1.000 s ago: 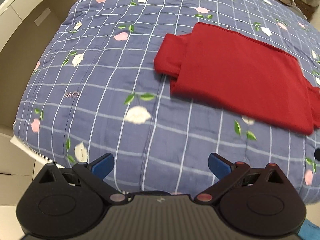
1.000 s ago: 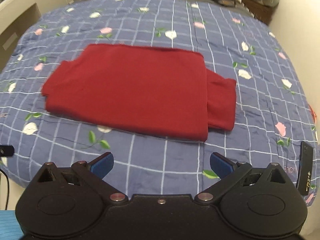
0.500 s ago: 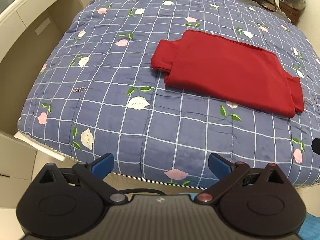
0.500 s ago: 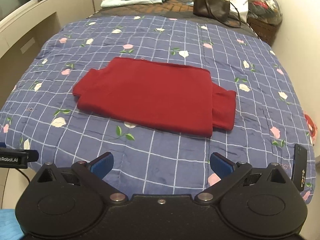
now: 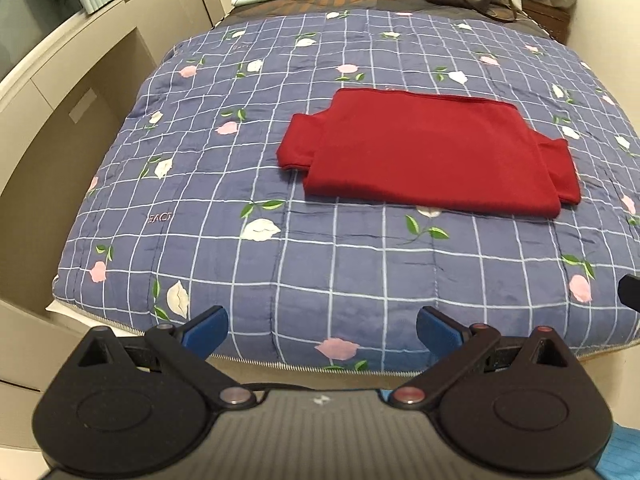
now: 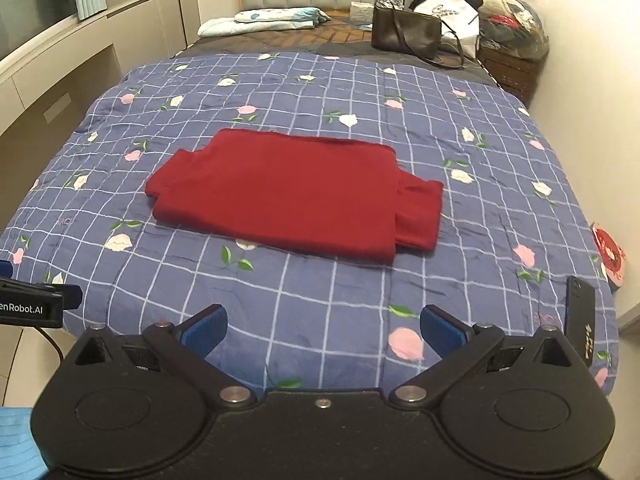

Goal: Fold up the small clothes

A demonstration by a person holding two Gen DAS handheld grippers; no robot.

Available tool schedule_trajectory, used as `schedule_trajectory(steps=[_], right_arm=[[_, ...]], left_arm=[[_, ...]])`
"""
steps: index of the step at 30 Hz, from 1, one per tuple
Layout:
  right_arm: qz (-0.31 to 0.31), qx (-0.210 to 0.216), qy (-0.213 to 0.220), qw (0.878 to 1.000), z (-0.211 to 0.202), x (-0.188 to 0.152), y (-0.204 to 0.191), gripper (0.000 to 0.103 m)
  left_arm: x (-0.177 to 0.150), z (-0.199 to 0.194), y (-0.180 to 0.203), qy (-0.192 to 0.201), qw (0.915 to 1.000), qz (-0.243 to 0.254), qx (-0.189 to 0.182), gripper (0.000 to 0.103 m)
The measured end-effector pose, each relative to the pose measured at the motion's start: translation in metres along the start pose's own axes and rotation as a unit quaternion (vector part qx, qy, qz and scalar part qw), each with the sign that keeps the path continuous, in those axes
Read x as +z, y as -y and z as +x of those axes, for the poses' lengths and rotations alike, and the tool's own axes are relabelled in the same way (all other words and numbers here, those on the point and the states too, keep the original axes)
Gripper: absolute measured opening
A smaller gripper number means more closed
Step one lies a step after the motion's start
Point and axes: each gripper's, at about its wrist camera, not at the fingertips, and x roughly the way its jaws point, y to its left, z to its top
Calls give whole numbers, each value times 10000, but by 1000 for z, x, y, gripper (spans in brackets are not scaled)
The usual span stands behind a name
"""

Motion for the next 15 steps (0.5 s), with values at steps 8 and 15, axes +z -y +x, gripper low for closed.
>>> schedule_trajectory(steps=[8,15], right_arm=[[56,-48,-13,10000,-20,-21,32,102],[38,-42,-81,10000,-29,-37,52,102]], left_arm=[[-20,-18,29,-9,10000,55,-62,102],[-31,-29,52,-36,9999,103,-73,102]])
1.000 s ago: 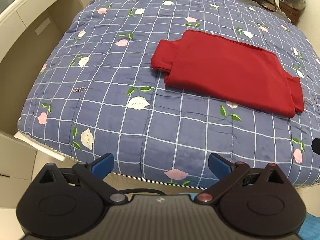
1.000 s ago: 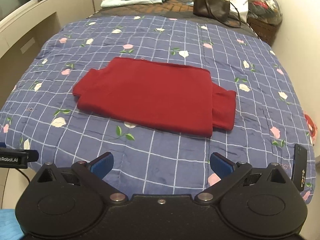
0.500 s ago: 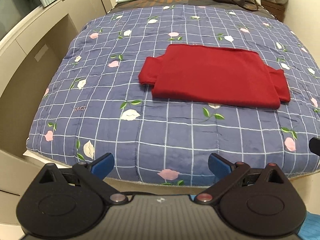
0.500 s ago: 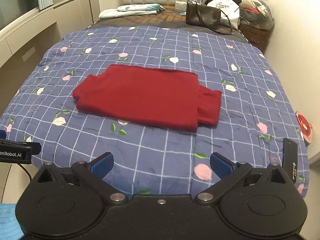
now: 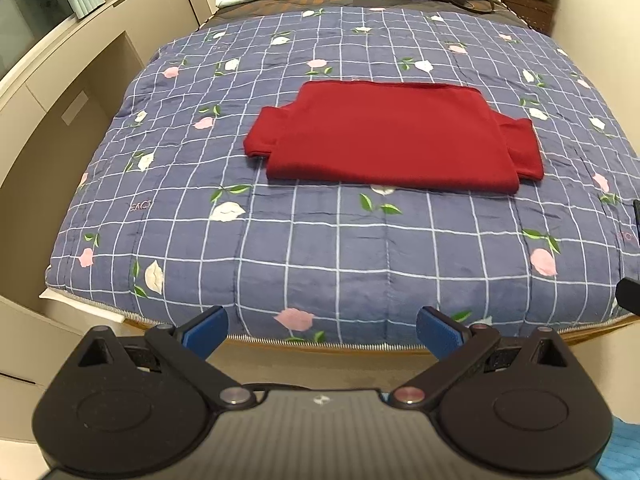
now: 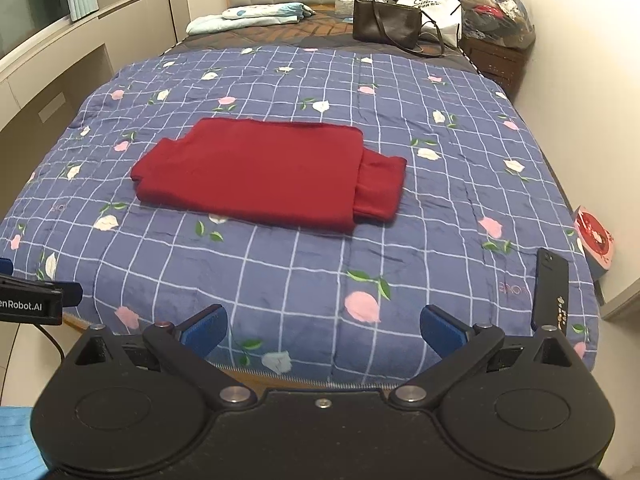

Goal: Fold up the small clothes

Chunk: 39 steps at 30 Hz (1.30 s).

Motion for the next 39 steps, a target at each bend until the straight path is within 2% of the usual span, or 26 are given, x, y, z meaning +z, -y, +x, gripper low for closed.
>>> schedule_trajectory(steps=[6,11,24,33,39], right_arm=[[-57,-35,-60,10000,-2,-7,11,102],[12,166,-61,9998,-2,-9,18,102],[113,286,-157,9994,9,-4,29,102],[155,279,-288,9991,30,10,27,102],[148,170,-363,9991,56,35,21,102]], left_arm=[[-5,-2,14,-79,10000,23,21,102],[-5,-4,22,-85,9999,59,88,102],[0,-1,30,-206,9994,72,271,102],[14,16,27,-348,9990,121,261,102],[42,42,20,-382,9990,143,171,102]])
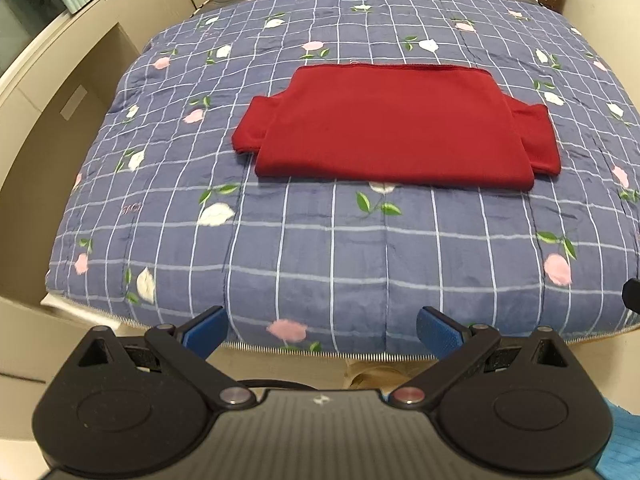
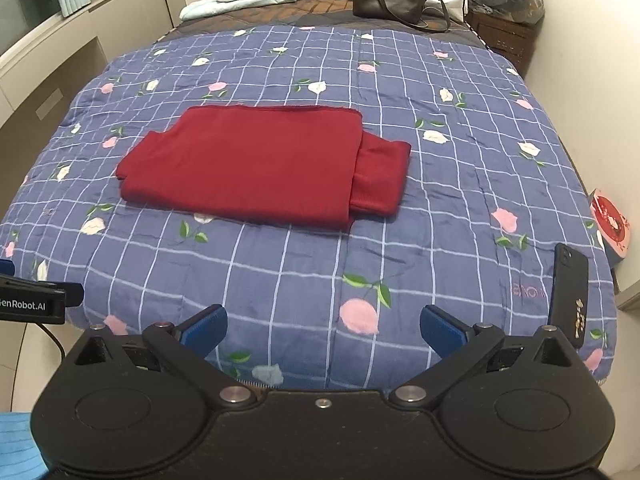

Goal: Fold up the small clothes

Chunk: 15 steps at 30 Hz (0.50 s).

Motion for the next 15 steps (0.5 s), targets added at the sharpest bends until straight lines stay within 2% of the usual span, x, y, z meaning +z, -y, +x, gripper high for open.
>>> schedule_trajectory(steps=[10,15], right_arm=[[355,-270,-184,9988,54,72,-24,102],[407,-359,-237,9982,74,103,-43,102]], left_arm=[[95,51,-21,-18,9990,397,-224,102],[132,73,-38,-24,9982,518,-301,102]])
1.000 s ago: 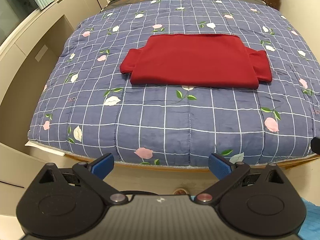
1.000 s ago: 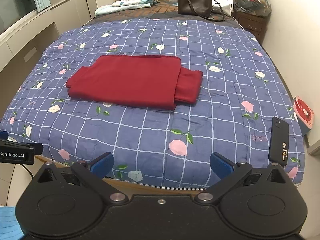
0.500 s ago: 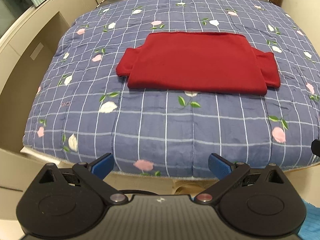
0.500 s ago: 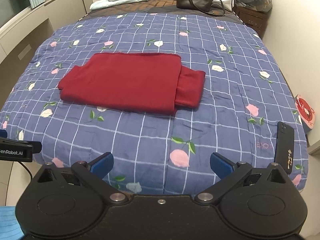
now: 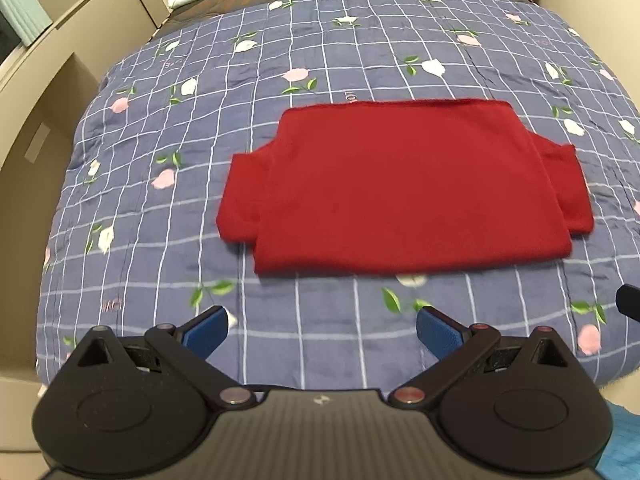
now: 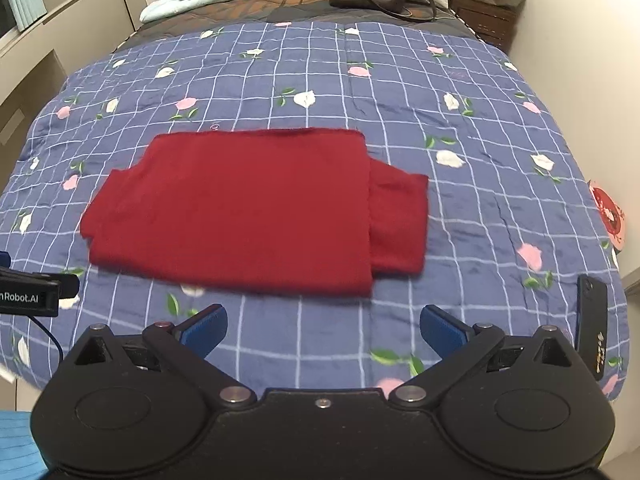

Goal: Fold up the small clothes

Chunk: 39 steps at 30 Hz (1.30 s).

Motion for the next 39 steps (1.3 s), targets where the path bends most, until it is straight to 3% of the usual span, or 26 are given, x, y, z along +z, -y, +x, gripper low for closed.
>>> schedule_trajectory(steps=[10,18,26,39], right_arm=[[-67,-225,-136,9996,25,46,-32,102],[-253,-292,-398,9985,48,63,-51,102],[-444,-346,-782,9954,71,64,-66,102],[-1075,-392,-883,9895,110,49,-90,102]], left_arm=[[39,37,-38,-203,9994,-131,-245,102],[59,63,-57,-395,9981,-300,-370,102],[70,89,-64,-693,9957,-367,-500,102],[80,119,-59,-964,9941,-312,-396,102]])
